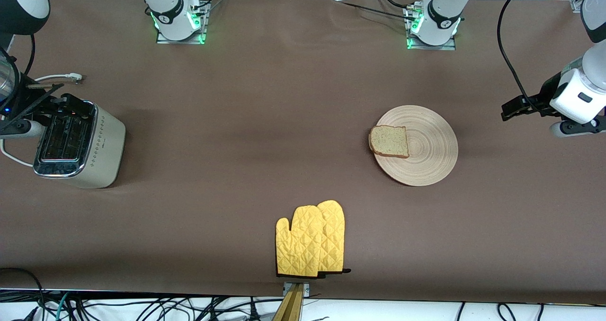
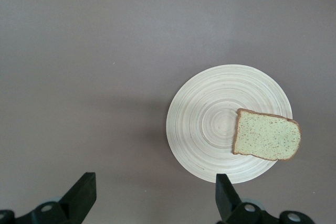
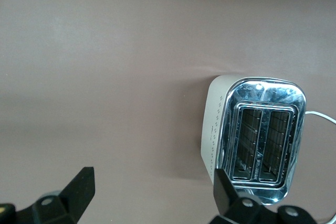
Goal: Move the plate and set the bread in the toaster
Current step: 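Move the left gripper toward the rim of the wooden plate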
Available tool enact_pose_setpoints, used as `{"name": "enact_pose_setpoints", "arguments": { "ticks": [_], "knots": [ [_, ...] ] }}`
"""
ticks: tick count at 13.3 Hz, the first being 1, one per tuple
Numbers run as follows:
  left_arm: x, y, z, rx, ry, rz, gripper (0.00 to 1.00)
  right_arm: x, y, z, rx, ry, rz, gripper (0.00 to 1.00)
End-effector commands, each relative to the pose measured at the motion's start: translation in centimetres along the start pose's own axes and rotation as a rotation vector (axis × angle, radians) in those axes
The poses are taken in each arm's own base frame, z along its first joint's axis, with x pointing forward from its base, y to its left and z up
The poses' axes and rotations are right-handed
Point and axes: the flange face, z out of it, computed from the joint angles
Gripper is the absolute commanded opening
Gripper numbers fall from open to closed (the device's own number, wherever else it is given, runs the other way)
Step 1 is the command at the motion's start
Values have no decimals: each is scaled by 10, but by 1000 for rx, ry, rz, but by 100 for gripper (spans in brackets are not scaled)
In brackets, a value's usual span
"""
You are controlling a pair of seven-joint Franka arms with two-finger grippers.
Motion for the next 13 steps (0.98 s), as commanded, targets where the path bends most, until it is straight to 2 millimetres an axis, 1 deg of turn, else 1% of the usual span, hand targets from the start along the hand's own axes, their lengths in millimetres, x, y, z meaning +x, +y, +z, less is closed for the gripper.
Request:
{"name": "enact_pose_setpoints", "arguments": {
  "ticks": [1,2,5,7,8,9,10,11,13],
  "knots": [
    [6,-6,10,-13,-27,10,100,0,-1,-3,16,-3,15,100],
    [11,-11,12,-8,-23,8,100,0,1,-4,15,2,7,100],
    [10,-7,5,-22,-16,14,100,1,2,-5,14,8,9,100],
    [12,-6,11,-38,-25,17,100,1,1,-6,14,8,7,100],
    [15,-6,12,-41,-21,42,100,1,0,-6,15,10,6,100],
    [18,-4,14,-18,-14,101,100,1,0,-6,17,10,7,100],
    [21,-6,17,13,-13,163,100,1,0,-6,17,10,10,100],
    [20,-8,16,16,-10,202,100,1,-1,-6,17,10,10,100],
    [21,-19,12,20,1,204,100,1,0,-6,17,10,13,100]
  ]
}}
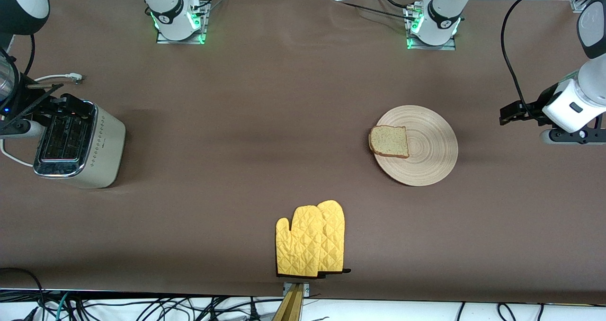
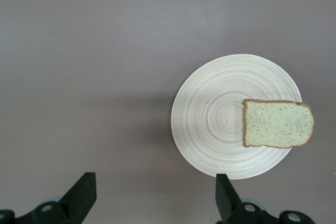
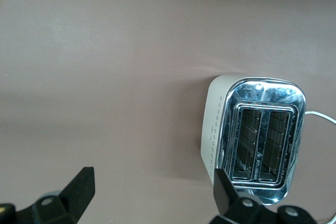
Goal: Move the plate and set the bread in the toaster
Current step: 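Move the left gripper toward the rim of the wooden plate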
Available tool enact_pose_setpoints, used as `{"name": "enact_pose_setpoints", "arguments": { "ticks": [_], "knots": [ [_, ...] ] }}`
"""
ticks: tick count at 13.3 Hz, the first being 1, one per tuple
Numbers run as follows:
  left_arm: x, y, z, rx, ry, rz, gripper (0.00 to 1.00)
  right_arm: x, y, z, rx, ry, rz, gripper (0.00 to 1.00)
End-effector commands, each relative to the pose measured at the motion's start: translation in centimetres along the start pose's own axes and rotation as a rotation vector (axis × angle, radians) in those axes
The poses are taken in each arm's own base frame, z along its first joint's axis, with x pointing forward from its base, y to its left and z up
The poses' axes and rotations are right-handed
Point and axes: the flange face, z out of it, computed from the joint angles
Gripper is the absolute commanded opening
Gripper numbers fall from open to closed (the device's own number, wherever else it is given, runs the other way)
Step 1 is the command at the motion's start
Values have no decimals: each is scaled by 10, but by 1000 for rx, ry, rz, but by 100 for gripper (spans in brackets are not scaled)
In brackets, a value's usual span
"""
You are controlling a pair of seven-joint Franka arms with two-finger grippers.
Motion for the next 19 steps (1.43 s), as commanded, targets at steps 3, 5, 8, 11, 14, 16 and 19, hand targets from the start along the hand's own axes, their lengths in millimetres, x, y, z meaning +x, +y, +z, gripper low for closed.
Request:
{"name": "enact_pose_setpoints", "arguments": {
  "ticks": [3,5,8,11,14,16,19],
  "knots": [
    [7,-10,-9,9,47,32,100,1,0,-6,17,9,11,100],
    [5,-1,-9,6,36,35,100,1,0,-6,17,9,12,100],
    [-1,30,-17,10,39,73,100,1,0,-5,17,7,12,100],
    [-3,42,-15,6,28,74,100,1,0,-5,17,7,12,100],
    [-9,41,-15,-13,-18,67,100,1,0,-5,17,7,14,100],
    [-12,38,-19,-12,-27,63,100,1,-1,-5,17,7,12,100],
    [-9,41,-13,-17,-31,64,100,1,-1,-6,17,9,12,100]
  ]
}}
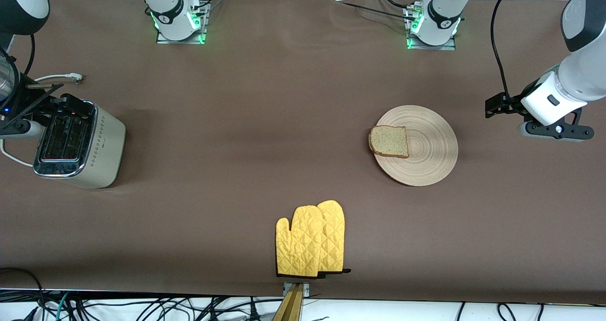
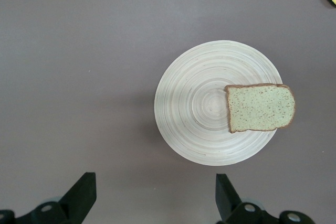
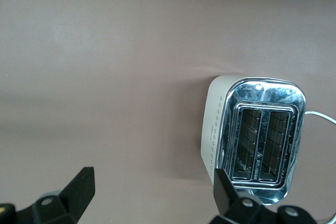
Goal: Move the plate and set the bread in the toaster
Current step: 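Move the left gripper toward the rim of the wooden plate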
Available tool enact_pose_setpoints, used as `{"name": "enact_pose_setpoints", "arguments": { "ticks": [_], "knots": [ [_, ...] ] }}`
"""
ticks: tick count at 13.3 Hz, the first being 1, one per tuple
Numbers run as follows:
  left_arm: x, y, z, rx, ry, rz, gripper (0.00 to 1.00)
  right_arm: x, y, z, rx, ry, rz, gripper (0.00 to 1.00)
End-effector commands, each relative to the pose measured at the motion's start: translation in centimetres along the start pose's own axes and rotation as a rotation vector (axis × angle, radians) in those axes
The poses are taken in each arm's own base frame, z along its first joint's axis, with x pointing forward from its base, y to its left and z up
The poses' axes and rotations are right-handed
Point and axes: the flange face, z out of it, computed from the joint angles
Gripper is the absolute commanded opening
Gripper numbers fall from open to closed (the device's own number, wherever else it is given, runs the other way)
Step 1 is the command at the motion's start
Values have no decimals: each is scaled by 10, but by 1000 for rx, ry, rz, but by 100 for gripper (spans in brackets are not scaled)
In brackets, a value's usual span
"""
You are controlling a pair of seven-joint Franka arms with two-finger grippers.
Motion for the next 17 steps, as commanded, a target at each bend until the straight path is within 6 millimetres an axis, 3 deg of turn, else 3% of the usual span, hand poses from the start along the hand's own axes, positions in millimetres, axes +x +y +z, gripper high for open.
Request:
{"name": "enact_pose_setpoints", "arguments": {
  "ticks": [1,3,6,11,14,17],
  "knots": [
    [0,-1,-4,-16,-1,-7,100,1,-1,-6,17,8,12,100],
    [-1,-10,-4,-4,-7,-23,100,1,0,-5,17,7,14,100],
    [1,-49,5,-17,-16,-76,100,1,0,-5,17,7,12,100],
    [12,-62,27,-41,-22,-109,100,1,0,-5,17,7,12,100],
    [17,-55,46,-51,-63,-97,100,2,-1,-2,17,2,11,100],
    [17,-56,45,-62,-68,-86,100,2,-1,-2,16,2,11,100]
  ]
}}
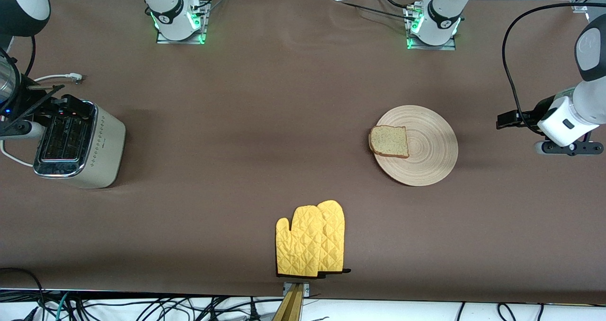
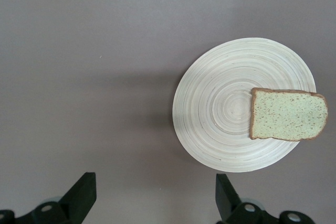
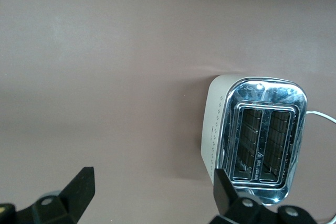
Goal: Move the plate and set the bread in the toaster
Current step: 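Move the left gripper toward the rim of the wooden plate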
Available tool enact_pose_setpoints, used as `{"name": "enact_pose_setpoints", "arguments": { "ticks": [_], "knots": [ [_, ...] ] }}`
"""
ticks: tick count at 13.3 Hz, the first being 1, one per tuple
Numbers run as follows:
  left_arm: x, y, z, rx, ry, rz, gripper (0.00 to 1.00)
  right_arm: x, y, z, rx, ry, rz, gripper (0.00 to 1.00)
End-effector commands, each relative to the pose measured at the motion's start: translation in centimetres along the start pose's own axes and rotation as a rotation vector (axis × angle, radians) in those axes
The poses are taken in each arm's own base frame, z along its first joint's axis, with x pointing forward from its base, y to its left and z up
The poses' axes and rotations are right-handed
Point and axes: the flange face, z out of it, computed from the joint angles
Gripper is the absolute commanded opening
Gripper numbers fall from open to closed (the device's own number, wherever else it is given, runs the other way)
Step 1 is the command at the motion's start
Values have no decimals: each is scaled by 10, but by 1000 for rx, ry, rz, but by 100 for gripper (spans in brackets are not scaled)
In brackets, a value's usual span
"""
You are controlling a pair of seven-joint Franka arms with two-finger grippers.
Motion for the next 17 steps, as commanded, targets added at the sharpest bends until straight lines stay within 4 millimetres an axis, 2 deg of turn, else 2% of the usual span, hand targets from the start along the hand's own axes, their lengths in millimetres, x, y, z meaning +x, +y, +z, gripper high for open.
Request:
{"name": "enact_pose_setpoints", "arguments": {
  "ticks": [1,3,6,7,8,10,12,14,15,17],
  "knots": [
    [-3,3,2,-48,-31,14,100,1,-1,-5,15,7,11,100],
    [0,6,21,-131,-92,55,100,1,0,-5,17,8,11,100],
    [15,-25,56,-282,-121,25,100,1,0,-5,15,7,11,100],
    [18,-43,62,-306,-102,53,100,1,0,-5,17,8,11,100],
    [21,-62,77,-357,-94,97,100,1,0,-5,15,7,11,100],
    [21,-115,106,-517,-54,103,100,1,1,-5,15,7,14,100],
    [20,-144,126,-561,-27,128,100,1,1,-5,15,7,12,100],
    [14,-172,165,-687,35,147,100,1,1,-5,15,7,14,100],
    [2,-188,196,-794,78,122,100,1,1,-5,15,7,14,100],
    [-10,-184,236,-891,159,106,100,1,2,-5,15,7,14,100]
  ]
}}
